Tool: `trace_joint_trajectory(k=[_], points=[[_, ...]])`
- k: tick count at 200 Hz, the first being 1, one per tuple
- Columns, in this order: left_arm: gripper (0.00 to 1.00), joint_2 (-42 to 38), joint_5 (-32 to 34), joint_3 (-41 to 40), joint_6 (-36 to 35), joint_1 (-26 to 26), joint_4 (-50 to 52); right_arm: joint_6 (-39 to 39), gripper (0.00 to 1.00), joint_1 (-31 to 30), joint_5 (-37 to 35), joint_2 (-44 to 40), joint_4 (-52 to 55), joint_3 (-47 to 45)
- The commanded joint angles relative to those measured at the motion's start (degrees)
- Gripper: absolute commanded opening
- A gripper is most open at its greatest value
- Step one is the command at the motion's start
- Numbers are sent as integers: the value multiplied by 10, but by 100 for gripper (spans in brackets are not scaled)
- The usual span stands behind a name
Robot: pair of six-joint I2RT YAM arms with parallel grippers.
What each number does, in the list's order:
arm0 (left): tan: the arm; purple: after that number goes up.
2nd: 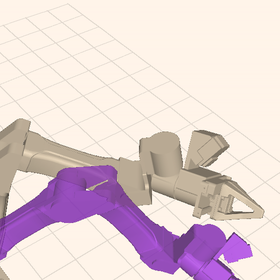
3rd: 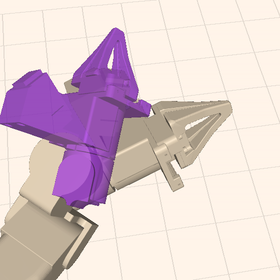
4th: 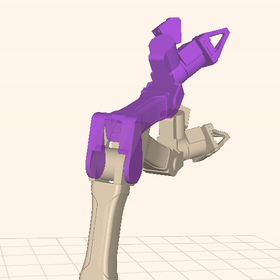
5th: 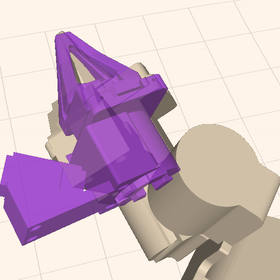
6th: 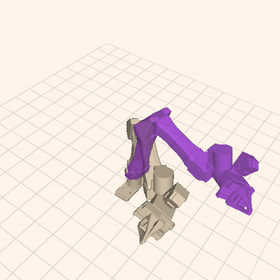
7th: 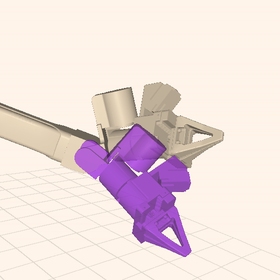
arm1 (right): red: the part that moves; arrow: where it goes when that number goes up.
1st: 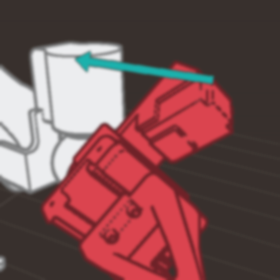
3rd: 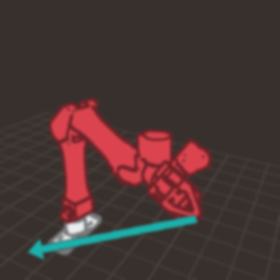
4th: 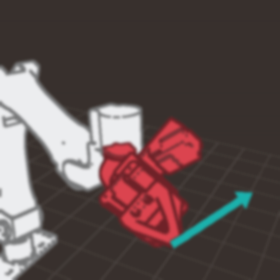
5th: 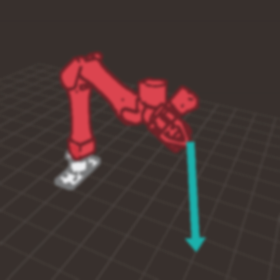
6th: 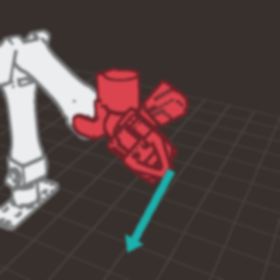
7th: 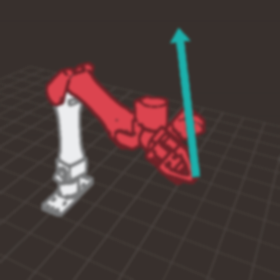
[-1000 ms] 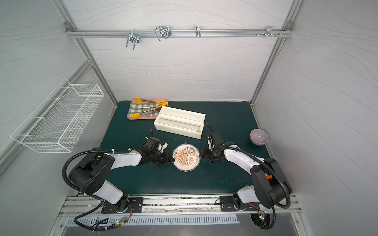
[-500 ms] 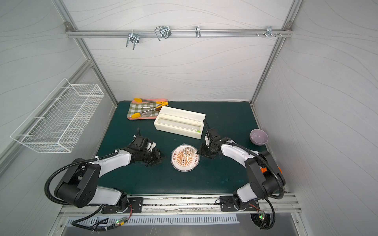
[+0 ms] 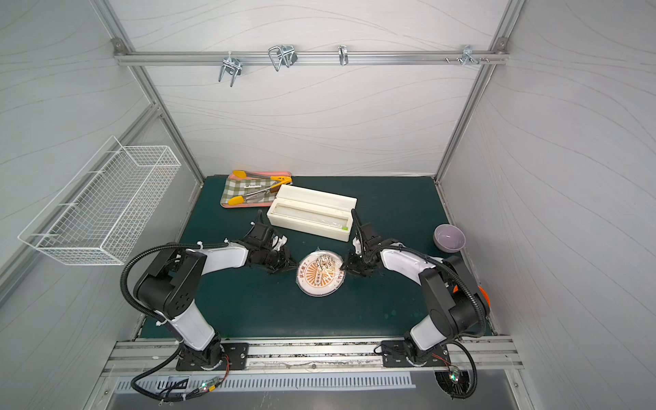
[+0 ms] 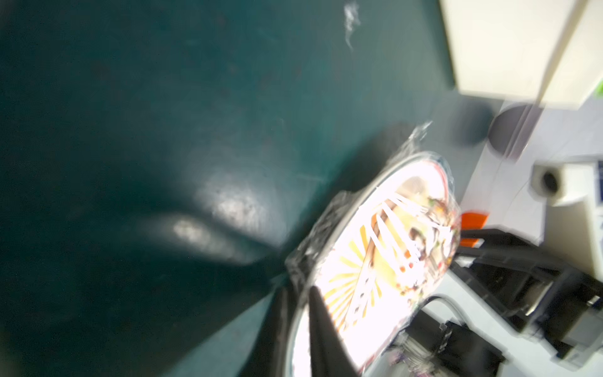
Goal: Wrap the plate with plastic wrap
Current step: Cover the plate with plastic wrap.
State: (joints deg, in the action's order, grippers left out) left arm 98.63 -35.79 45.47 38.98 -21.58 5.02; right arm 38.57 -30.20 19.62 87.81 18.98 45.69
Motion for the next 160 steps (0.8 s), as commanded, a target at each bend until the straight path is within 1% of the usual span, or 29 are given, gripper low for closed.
trace_joint_trajectory(k=[1,8,42,71,87,102,120,137,160], points=[[3,12,5,-1,-9,-4,-1,-3,34,-2,7,5,-8,-1],[0,12,8,-6,-11,-3,1,-4,34,-1,7,5,-9,-1],[0,8,3,-17,-4,-6,-21,2,30,0,10,11,-18,-5],[0,14,-16,-32,27,-7,-67,6,20,-1,6,17,-26,-15],[0,10,-12,-38,30,-7,-60,6,15,1,-1,15,-29,-25],[0,-3,3,-40,13,-7,-32,5,11,3,-4,11,-39,-38],[0,-16,14,-51,8,-6,-28,2,11,5,-4,9,-66,-63],[0,0,9,-50,14,-8,-32,1,12,6,0,14,-106,-84],[0,0,16,-47,15,-10,-20,15,16,6,0,8,-168,-117]])
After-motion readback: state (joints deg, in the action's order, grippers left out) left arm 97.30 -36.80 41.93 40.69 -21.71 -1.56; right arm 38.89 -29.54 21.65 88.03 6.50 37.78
